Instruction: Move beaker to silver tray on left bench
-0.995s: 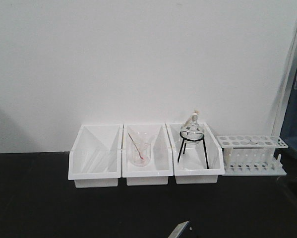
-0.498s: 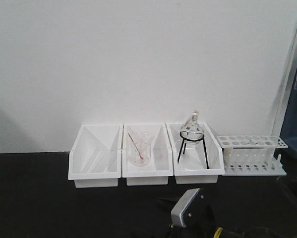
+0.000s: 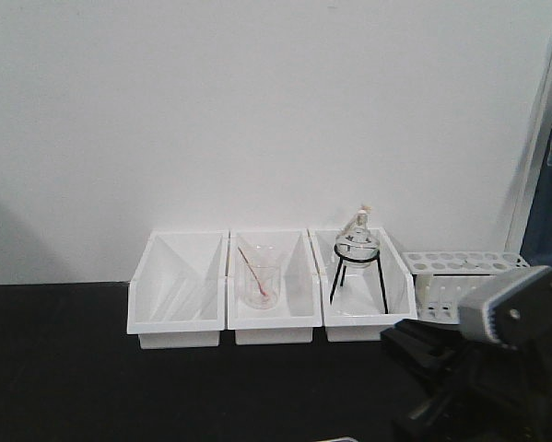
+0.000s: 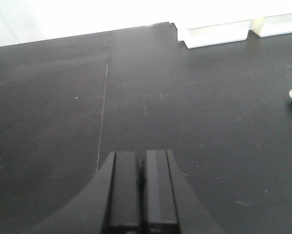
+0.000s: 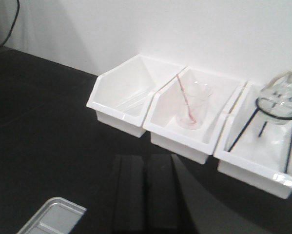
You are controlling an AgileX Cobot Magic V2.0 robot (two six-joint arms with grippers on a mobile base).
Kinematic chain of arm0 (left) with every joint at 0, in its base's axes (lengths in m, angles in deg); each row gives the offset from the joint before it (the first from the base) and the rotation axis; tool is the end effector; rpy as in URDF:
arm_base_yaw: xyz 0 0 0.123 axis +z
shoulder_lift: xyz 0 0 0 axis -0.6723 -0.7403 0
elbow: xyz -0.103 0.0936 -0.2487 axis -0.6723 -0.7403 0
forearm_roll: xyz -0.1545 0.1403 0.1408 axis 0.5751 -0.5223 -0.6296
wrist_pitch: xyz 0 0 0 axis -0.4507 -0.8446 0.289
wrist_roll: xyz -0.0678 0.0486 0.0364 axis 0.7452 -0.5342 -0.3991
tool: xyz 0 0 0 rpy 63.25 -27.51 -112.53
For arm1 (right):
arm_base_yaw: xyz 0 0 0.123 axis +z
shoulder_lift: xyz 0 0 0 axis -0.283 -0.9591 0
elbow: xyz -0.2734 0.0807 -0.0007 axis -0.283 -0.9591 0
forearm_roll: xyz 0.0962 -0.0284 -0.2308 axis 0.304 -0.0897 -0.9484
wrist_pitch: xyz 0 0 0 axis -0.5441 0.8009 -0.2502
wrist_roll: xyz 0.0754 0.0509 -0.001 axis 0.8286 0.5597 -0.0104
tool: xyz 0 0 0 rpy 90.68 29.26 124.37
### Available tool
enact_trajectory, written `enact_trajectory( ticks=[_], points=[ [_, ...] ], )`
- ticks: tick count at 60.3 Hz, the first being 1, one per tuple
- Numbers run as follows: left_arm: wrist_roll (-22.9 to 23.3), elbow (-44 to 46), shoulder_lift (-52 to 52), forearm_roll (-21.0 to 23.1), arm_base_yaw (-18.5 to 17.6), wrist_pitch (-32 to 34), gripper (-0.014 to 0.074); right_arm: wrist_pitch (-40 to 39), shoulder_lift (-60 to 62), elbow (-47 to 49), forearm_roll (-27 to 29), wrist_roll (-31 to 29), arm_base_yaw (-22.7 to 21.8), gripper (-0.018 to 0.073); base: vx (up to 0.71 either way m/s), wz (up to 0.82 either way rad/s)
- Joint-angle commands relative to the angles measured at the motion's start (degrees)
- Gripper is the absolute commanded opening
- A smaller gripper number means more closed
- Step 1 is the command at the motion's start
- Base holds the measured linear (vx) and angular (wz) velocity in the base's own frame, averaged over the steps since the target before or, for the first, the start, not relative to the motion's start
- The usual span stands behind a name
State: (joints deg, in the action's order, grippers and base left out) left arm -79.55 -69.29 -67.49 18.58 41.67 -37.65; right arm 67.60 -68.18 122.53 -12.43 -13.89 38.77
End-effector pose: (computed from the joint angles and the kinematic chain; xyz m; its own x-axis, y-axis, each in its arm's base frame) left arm 0.0525 0.0014 0.1701 -0.2912 0.0808 -0.9532 0.0130 0.9967 0.0805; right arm 0.2045 0.0996 0.3145 -0.1781 -0.1262 -0.9759 -0.5286 0.8487 -0.0132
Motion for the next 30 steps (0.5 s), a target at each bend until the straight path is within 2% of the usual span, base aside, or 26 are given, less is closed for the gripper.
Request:
enact_trajectory(
  ticks=[1,10,30],
  points=[
    [0.1,-1.1,0.4,0.2,-0.3,4.3,0.0001,0.7,6.1,-0.6,-5.2,1.7,-0.1,-0.0014,0.00,0.00],
    [0.1,-1.1,0.4,0.2,-0.3,4.3,0.0001,0.7,13.5,-4.1,-9.4,1.7,-0.1,-0.0014,0.00,0.00],
    [0.1,-1.1,0.4,0.2,-0.3,4.3,0.0001,0.5,19.3,-5.6,-9.7,1.7,-0.1,-0.0014,0.00,0.00]
  ],
)
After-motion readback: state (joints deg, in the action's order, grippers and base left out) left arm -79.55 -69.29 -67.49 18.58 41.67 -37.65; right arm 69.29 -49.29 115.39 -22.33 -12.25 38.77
